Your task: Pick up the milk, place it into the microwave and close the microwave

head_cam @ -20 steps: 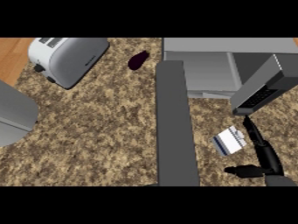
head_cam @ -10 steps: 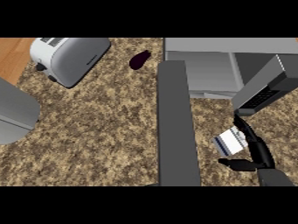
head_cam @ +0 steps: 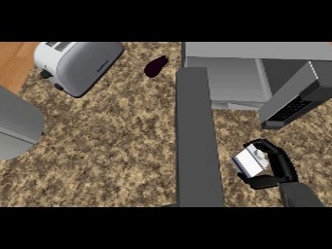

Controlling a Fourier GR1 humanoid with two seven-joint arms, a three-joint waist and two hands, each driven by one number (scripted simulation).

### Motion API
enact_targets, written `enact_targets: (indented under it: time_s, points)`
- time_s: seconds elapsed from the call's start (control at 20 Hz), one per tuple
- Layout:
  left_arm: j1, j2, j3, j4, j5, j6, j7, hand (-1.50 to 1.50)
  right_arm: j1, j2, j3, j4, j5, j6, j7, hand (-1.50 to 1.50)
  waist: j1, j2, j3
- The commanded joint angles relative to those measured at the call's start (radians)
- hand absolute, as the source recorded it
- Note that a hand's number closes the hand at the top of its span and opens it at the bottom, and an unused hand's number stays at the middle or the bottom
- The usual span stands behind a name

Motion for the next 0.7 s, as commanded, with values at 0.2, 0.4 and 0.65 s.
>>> enact_targets:
  time_s: [0.2, 0.4, 0.65]
  points:
    - [-0.015, 0.018, 0.006, -0.039, 0.05, 0.033, 0.039, -1.5, -0.009, 0.109, -0.078, 0.015, -0.064, -0.143, -0.107, 1.5, -0.007, 0.001, 0.001]
    - [-0.03, 0.017, 0.014, 0.003, 0.051, 0.018, 0.032, -1.5, -0.039, 0.093, -0.097, 0.023, -0.083, -0.077, -0.116, 1.5, -0.009, 0.002, 0.001]
    - [0.025, 0.019, 0.054, 0.006, 0.119, -0.036, 0.03, -1.5, -0.088, 0.091, -0.091, 0.012, -0.08, -0.075, -0.085, 1.5, -0.001, -0.001, 0.0]
